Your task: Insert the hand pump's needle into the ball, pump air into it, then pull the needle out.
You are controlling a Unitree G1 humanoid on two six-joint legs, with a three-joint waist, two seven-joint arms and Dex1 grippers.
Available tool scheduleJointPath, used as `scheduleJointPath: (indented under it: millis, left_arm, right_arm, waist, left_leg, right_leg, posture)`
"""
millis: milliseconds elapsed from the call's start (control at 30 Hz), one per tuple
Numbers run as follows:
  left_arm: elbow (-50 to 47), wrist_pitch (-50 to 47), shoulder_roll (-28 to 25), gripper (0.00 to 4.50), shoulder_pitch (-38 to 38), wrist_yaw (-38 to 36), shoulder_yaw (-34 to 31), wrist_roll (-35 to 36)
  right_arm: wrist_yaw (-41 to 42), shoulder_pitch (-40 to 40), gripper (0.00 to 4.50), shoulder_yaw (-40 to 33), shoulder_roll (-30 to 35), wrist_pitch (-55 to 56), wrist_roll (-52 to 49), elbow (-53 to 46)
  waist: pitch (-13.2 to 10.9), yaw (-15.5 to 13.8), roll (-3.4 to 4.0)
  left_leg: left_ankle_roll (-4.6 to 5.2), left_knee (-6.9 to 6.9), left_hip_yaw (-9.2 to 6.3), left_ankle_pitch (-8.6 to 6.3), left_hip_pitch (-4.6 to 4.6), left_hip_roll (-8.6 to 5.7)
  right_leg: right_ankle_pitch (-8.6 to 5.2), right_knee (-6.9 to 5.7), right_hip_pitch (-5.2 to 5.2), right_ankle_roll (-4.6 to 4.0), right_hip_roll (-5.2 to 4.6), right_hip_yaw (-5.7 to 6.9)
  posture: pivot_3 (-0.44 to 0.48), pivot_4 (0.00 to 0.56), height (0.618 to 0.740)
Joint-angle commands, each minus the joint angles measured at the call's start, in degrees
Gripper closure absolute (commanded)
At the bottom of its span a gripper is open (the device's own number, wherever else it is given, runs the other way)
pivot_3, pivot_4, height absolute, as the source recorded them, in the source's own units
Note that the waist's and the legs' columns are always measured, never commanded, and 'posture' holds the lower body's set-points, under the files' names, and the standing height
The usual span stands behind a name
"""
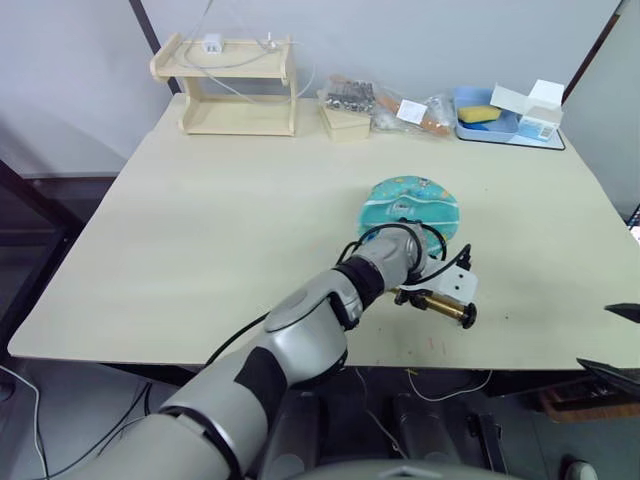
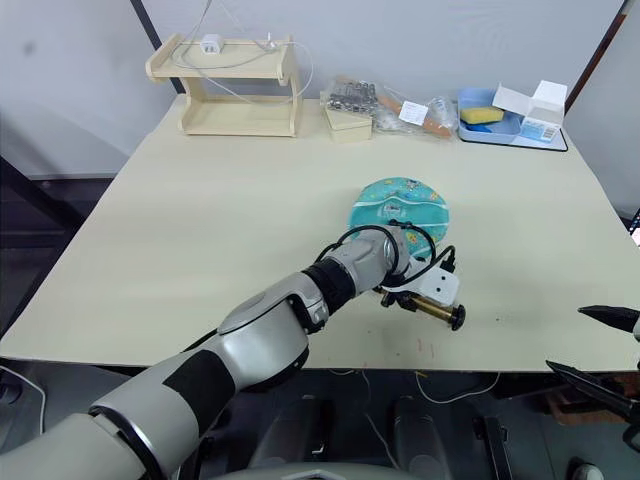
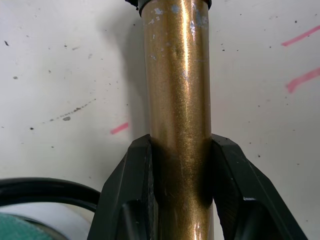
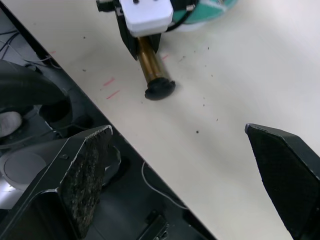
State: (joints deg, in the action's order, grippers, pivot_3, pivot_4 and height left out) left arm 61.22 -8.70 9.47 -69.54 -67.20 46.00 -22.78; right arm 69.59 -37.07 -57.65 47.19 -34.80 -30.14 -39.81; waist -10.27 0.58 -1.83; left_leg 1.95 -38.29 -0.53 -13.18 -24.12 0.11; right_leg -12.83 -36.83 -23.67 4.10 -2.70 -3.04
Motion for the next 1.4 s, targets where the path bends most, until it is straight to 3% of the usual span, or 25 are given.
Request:
scheduleJointPath:
  millis: [33,300,433,733,900,1133,1400]
  left_arm:
    - [-5.85,-2.19,2.59,3.46,1.89,-3.97,-2.5,2.17]
    - [-25.97,-13.9,-4.24,3.46,6.37,-13.21,-10.3,10.09]
    - [-33.56,-17.21,-7.74,3.46,9.23,-13.33,-14.73,14.55]
    - [-45.62,-14.08,-13.66,3.46,20.87,-9.43,-23.33,24.71]
    - [-45.71,-12.81,-12.28,3.46,26.83,-7.86,-28.26,31.99]
    - [-41.85,2.71,-9.86,3.46,33.58,-6.67,-32.76,37.24]
    - [-36.31,11.42,-7.14,3.46,34.56,-7.28,-34.68,40.43]
  right_arm:
    - [-0.57,-0.78,0.0,-0.45,-0.44,1.73,0.26,0.09]
    - [-3.43,1.33,0.0,-0.71,-0.11,0.09,-3.05,-1.3]
    - [-7.38,4.54,0.0,-2.22,0.42,-4.02,-8.56,-3.71]
    - [-27.76,15.85,0.0,1.16,2.08,-14.64,-26.86,-10.68]
    - [-42.54,21.45,0.0,9.66,1.71,-17.24,-34.23,-12.9]
    - [-62.09,31.3,0.0,26.0,-3.7,-15.13,-40.6,-12.94]
    - [-71.07,38.06,0.0,35.4,-8.33,-12.23,-45.01,-9.61]
  waist:
    - [0.01,-0.03,0.02]
    - [0.02,0.1,0.11]
    - [0.08,0.12,0.23]
    - [0.14,-0.24,0.32]
    - [0.14,-0.43,0.32]
    - [0.15,-0.47,0.33]
    - [0.16,-0.51,0.34]
  left_leg:
    - [0.01,0.0,-0.01,0.0,-0.03,0.0]
    - [0.04,-0.05,-0.04,-0.02,-0.14,0.06]
    - [0.04,-0.08,-0.06,-0.02,-0.1,0.09]
    - [0.05,-0.1,-0.29,-0.01,-0.1,0.09]
    - [0.05,-0.13,-0.32,-0.01,-0.08,0.08]
    - [0.06,-0.16,-0.25,-0.01,-0.04,0.08]
    - [0.07,-0.2,-0.09,0.0,-0.05,0.06]
  right_leg:
    - [0.0,0.0,-0.03,0.0,0.0,0.0]
    - [0.02,0.01,-0.09,0.02,-0.02,0.0]
    - [0.02,-0.01,-0.06,0.02,-0.02,-0.01]
    - [0.33,-0.03,-0.05,0.03,-0.06,-0.04]
    - [0.34,-0.04,-0.02,0.03,-0.07,-0.05]
    - [0.35,-0.04,0.02,0.02,-0.06,-0.07]
    - [0.36,-0.05,0.05,0.0,-0.06,-0.08]
  posture:
    - [0.0,0.15,0.74]
    - [0.0,0.15,0.74]
    - [0.0,0.15,0.74]
    - [0.0,0.15,0.74]
    - [0.0,0.15,0.74]
    - [0.0,0.15,0.74]
    - [0.0,0.15,0.74]
